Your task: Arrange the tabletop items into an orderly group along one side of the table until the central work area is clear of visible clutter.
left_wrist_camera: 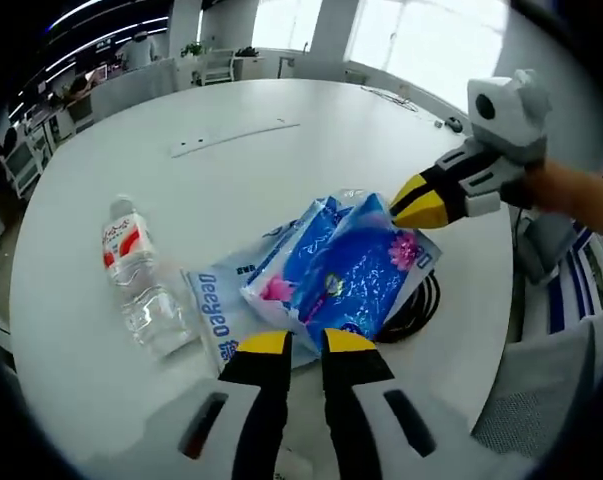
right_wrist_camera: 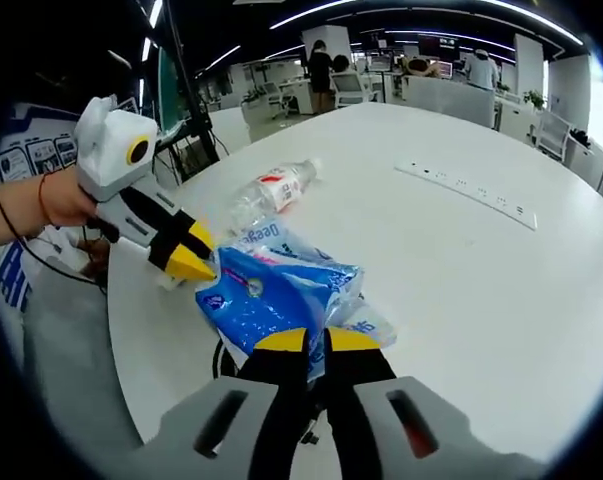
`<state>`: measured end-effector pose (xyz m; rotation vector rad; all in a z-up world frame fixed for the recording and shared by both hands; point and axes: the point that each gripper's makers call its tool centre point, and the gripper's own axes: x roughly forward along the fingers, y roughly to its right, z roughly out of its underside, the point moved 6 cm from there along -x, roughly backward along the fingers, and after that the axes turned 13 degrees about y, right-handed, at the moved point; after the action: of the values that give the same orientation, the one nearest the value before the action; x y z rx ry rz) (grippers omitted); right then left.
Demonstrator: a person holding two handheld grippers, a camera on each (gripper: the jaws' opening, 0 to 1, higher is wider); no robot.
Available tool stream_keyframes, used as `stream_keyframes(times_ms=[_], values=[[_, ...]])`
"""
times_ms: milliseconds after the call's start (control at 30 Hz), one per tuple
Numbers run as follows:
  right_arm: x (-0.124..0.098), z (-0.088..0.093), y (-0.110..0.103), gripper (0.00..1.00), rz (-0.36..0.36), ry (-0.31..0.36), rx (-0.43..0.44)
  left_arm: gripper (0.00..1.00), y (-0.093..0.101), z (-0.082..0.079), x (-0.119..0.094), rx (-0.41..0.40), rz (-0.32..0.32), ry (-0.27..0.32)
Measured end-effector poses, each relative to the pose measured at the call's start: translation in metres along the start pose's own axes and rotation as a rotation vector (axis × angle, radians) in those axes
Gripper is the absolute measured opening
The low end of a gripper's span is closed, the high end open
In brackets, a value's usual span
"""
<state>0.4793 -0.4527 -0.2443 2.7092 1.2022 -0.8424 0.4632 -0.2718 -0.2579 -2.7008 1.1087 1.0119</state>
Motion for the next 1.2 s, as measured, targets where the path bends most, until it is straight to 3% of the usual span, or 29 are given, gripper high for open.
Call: stream_keyframes(times_ms=[400, 1200], values=[[-0.003, -0.002, -0.001, 0.00, 0.005, 0.010, 0.001, 0.03, 0.002, -0.001, -0.003, -0.002, 0.006, 0.014], [-0.034, -0.027, -0.006, 0.00, 0.029, 0.103, 0.011, 0.00, 0.015, -0.027, -0.024, -0.002, 0.012, 0.093]])
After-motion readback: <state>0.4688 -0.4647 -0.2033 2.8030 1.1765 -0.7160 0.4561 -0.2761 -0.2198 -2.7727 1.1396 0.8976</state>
